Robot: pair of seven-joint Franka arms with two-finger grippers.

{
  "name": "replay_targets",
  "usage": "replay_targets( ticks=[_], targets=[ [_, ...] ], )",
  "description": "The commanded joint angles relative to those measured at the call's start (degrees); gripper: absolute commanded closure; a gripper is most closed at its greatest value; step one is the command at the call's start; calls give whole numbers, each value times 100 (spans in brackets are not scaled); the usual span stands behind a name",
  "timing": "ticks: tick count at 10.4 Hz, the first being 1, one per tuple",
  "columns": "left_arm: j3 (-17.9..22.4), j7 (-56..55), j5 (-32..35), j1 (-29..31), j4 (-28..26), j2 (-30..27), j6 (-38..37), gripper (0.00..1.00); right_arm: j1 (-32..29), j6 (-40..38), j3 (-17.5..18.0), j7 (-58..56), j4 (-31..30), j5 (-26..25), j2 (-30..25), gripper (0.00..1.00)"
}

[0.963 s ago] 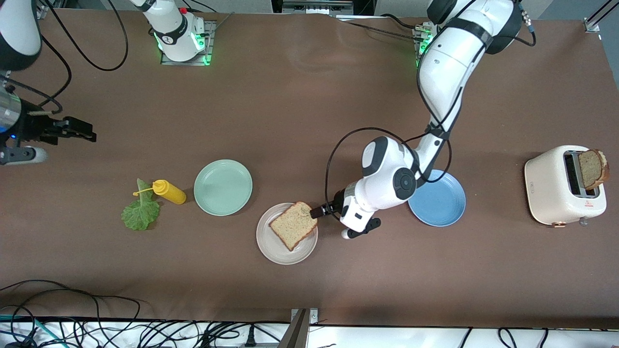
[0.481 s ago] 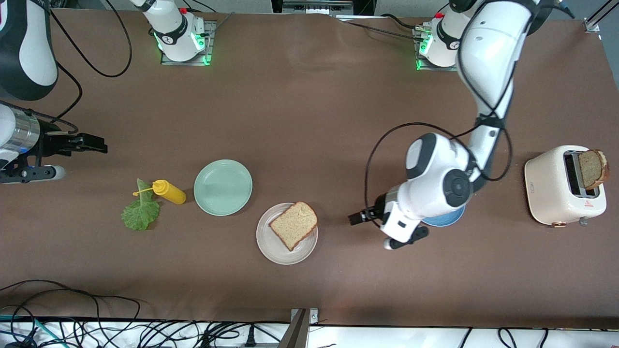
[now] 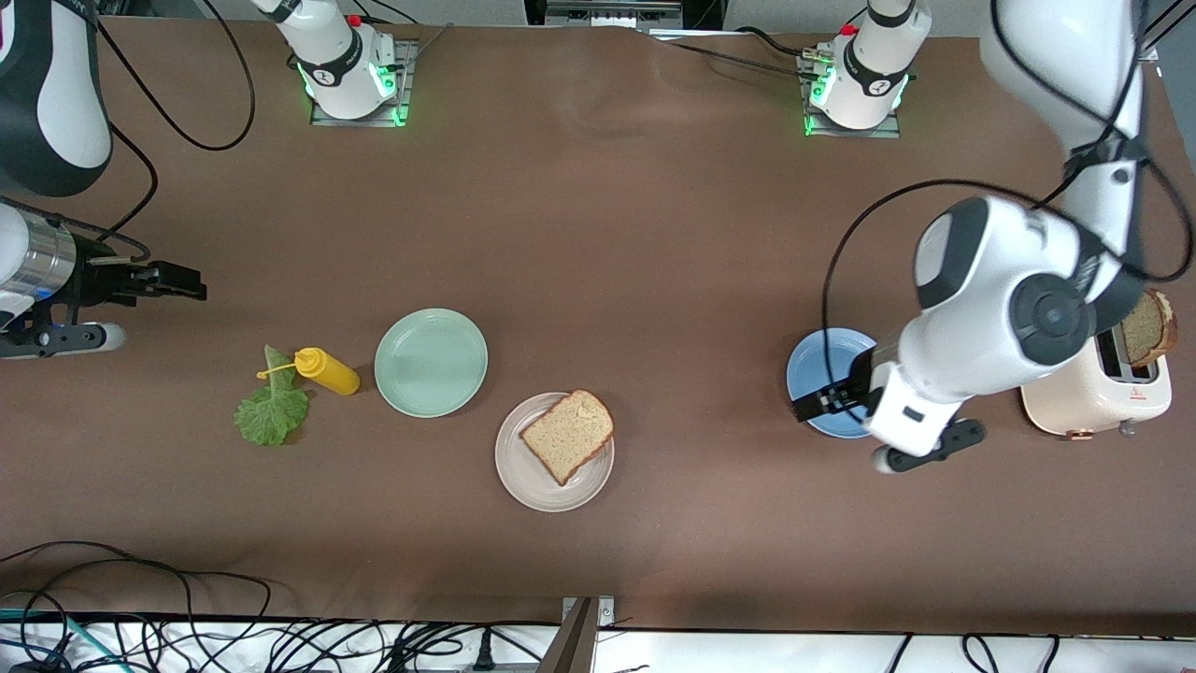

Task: Make sandwich on beige plate with both arms
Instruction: 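Raise the left gripper toward the toaster while the right gripper reaches lettuce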

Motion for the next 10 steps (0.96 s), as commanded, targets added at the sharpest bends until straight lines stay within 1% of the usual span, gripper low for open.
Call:
replay_targets(
  ticks=[1, 3, 4, 5, 7, 9, 10],
  targets=[
    [-29, 195, 601, 181, -128, -520, -352, 0, -171, 265, 6, -288, 142, 77, 408, 0],
    [-12, 975, 647, 217, -128, -705, -370, 0, -278, 381, 6, -422, 334, 68, 618, 0],
    [-21, 1048, 639, 278, -128, -854, -379, 0, -304, 407, -2, -439, 449, 68, 758, 0],
    [-29, 1057, 639, 375, -128, -977, -570, 0, -365, 547, -46, -457, 493, 59, 934, 0],
    [-21, 1162, 647, 498, -137, -1284, -861, 0, -444, 1168, -55, -632, 424, 24, 1294, 0],
    [-30, 2037, 612, 735, -137, -1382, -941, 0, -463, 2379, -55, -913, -285, 59, 1358, 0],
    [-29, 2250, 621, 797, -206, -1348, -941, 0, -462, 2785, -55, -923, -532, 68, 1392, 0]
  ],
)
